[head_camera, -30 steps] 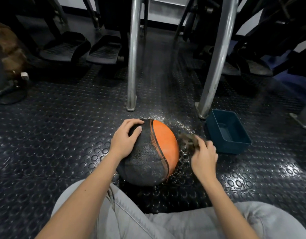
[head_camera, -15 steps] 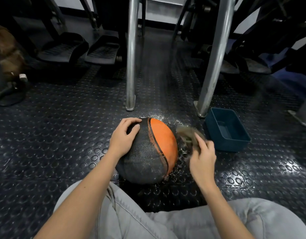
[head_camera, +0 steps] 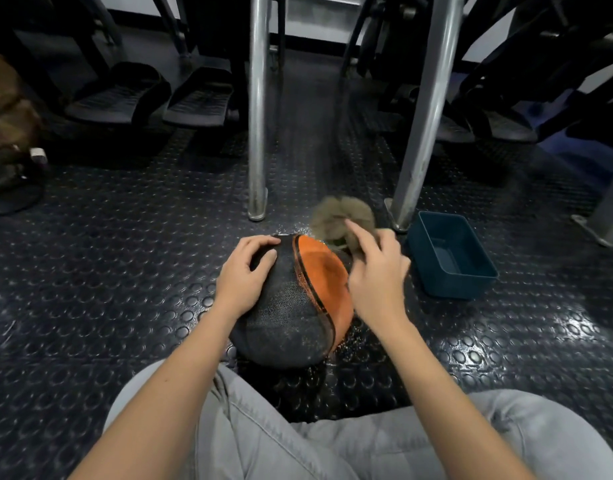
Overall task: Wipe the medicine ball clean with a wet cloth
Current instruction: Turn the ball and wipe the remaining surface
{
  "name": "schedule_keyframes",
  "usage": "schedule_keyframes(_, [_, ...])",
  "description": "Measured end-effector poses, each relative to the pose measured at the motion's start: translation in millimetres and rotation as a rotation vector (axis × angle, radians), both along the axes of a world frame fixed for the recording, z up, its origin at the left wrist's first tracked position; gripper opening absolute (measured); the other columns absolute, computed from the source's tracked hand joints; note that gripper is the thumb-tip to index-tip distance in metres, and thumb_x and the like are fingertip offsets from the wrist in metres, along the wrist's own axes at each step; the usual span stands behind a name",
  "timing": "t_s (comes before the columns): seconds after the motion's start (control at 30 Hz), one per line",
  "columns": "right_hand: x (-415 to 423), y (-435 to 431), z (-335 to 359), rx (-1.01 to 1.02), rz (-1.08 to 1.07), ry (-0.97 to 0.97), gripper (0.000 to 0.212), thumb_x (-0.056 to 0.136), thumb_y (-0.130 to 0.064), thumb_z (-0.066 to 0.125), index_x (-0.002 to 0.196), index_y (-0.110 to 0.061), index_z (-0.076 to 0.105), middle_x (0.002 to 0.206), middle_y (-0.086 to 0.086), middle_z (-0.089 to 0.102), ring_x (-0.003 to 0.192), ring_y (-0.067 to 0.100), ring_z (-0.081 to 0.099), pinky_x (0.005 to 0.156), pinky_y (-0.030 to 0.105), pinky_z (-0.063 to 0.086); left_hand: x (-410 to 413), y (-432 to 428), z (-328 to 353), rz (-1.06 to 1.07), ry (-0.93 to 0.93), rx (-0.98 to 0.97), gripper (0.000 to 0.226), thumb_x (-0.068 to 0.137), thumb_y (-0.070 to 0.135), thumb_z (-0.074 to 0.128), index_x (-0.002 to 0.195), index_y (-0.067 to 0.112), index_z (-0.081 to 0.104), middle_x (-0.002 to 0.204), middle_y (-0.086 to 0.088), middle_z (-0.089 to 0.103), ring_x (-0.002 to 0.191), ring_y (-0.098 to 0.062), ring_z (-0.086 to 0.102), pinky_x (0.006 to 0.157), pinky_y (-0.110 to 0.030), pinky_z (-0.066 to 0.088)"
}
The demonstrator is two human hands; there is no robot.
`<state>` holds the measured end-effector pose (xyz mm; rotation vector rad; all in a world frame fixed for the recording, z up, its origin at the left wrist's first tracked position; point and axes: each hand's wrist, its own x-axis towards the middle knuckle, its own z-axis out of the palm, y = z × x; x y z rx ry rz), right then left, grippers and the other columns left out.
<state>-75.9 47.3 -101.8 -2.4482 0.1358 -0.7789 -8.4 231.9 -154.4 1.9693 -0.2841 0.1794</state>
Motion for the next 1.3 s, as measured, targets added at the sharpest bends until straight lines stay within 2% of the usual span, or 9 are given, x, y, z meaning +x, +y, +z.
schedule_keyframes(0.13, [2,10,-30,-0.179,0.179,0.082,0.055,0.083,-0.007,0.035,0.127,-0.033,0.056,0.112,0.004,0.047,0.104,0.02,0.039,0.087,0.035,0.018,-4,-2,1,-0.005,-0.024,0.01,0.026,0.081,0.056,0.041,0.101,0.047,0.056,0.107,0.028,0.051,0.108,-0.001,0.051,0.092,-0.027,0.038])
schedule_keyframes(0.3, [25,-41,-28,-0.096,-0.147,0.597,0.052,0.09,-0.001,0.04,0.132,-0.03,0.051,0.123,0.006,0.045,0.119,0.025,0.038,0.1,0.043,0.022,-6,-11,5,-0.013,-0.031,0.093,0.027,0.09,0.043,0.045,0.11,0.035,0.062,0.114,0.024,0.05,0.109,-0.003,0.049,0.091,-0.028,0.035])
schedule_keyframes(0.5, [16,-12,4,-0.054,0.159,0.15,0.053,0.09,0.002,0.04,0.129,-0.031,0.054,0.106,-0.006,0.037,0.105,0.008,0.032,0.088,0.027,0.014,-5,-8,1,0.01,-0.017,0.081,0.018,0.095,0.034,0.052,0.11,0.036,0.062,0.116,0.024,0.051,0.11,-0.002,0.049,0.091,-0.028,0.036])
schedule_keyframes(0.57, [6,-9,-20,-0.073,0.206,0.204,0.057,0.089,0.004,0.04,0.128,-0.034,0.054,0.106,-0.006,0.038,0.105,0.007,0.031,0.087,0.026,0.012,-6,-4,1,0.02,-0.004,0.053,0.019,0.09,0.042,0.048,0.106,0.042,0.06,0.114,0.026,0.051,0.109,-0.001,0.05,0.09,-0.029,0.038])
schedule_keyframes(0.73, [0,-50,-66,0.004,-0.198,0.591,0.048,0.091,0.0,0.039,0.13,-0.025,0.053,0.118,0.006,0.046,0.117,0.024,0.039,0.1,0.042,0.022,-8,-4,6,0.01,0.012,0.049,0.023,0.084,0.048,0.041,0.102,0.049,0.056,0.111,0.031,0.049,0.106,0.002,0.048,0.086,-0.028,0.037])
schedule_keyframes(0.93, [3,-10,-14,0.07,0.116,0.081,0.05,0.088,0.0,0.04,0.126,-0.028,0.057,0.105,-0.006,0.041,0.104,0.007,0.035,0.088,0.026,0.019,-6,-7,4,0.025,0.011,0.042,0.021,0.084,0.049,0.043,0.101,0.05,0.056,0.111,0.031,0.051,0.107,0.002,0.049,0.088,-0.03,0.039])
schedule_keyframes(1.0, [-3,0,-29,0.02,0.18,0.089,0.053,0.086,-0.001,0.041,0.124,-0.034,0.057,0.105,-0.008,0.041,0.103,0.005,0.034,0.085,0.024,0.015,-6,-6,3,0.029,0.006,0.038,0.022,0.084,0.049,0.043,0.101,0.048,0.057,0.112,0.028,0.052,0.109,-0.001,0.05,0.089,-0.03,0.04])
schedule_keyframes(1.17, [-1,-31,-41,0.11,-0.153,0.439,0.043,0.093,-0.002,0.041,0.125,-0.026,0.056,0.113,0.0,0.046,0.117,0.021,0.04,0.096,0.036,0.02,-6,-8,3,0.012,-0.015,0.066,0.02,0.092,0.041,0.048,0.107,0.042,0.06,0.113,0.029,0.049,0.106,0.003,0.046,0.086,-0.028,0.035])
schedule_keyframes(1.3, [5,-30,-2,0.178,-0.075,0.164,0.045,0.092,0.001,0.041,0.124,-0.026,0.057,0.105,-0.004,0.043,0.105,0.013,0.039,0.094,0.035,0.022,-4,-8,3,0.021,0.003,0.075,0.016,0.094,0.039,0.049,0.106,0.043,0.059,0.116,0.027,0.05,0.108,0.001,0.046,0.087,-0.03,0.035])
